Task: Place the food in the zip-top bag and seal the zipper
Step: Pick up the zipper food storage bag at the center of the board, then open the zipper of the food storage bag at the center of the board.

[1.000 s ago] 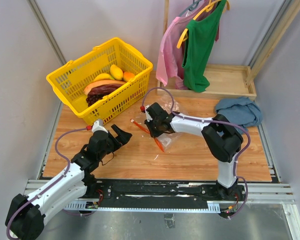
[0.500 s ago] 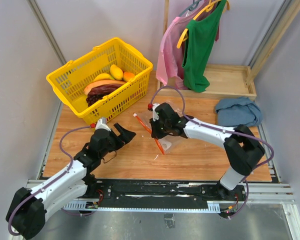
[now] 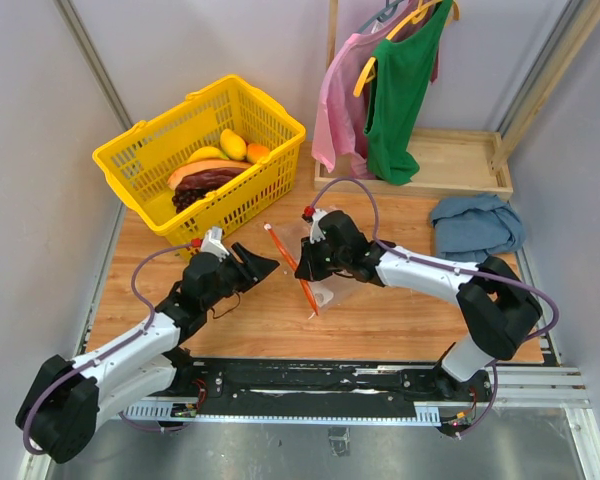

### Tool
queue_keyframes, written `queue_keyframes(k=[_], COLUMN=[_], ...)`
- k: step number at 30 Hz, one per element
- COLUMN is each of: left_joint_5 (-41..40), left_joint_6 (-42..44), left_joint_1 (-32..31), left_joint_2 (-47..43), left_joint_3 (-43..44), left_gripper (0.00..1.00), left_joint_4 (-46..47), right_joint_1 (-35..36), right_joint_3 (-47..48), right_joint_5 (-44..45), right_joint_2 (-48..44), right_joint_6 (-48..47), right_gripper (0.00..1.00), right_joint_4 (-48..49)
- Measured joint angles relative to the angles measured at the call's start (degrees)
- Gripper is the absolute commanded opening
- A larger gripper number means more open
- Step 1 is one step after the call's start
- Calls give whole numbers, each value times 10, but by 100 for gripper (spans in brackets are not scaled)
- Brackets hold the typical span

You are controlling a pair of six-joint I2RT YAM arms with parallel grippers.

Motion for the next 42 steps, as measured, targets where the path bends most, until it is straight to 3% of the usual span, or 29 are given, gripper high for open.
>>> queue_keyframes(k=[2, 17, 24, 42], left_joint_5=[3, 22, 22, 33], left_joint_6=[-3, -15, -17, -33], left_joint_1=[0, 0, 0, 0], left_joint_2=[13, 63, 73, 87], left_joint_3=[0, 1, 1, 1], left_gripper=[42, 38, 31, 29], left_joint_4=[9, 64, 73, 83], right_joint_1=[0, 6, 11, 19], right_joint_3=[-6, -21, -24, -24], right_joint_5=[-8, -37, -45, -76], right_joint_2=[-2, -15, -21, -23], right_joint_6=[7, 18, 19, 21], right_gripper=[6, 8, 9, 10], right_joint_4=[14, 53, 63, 85])
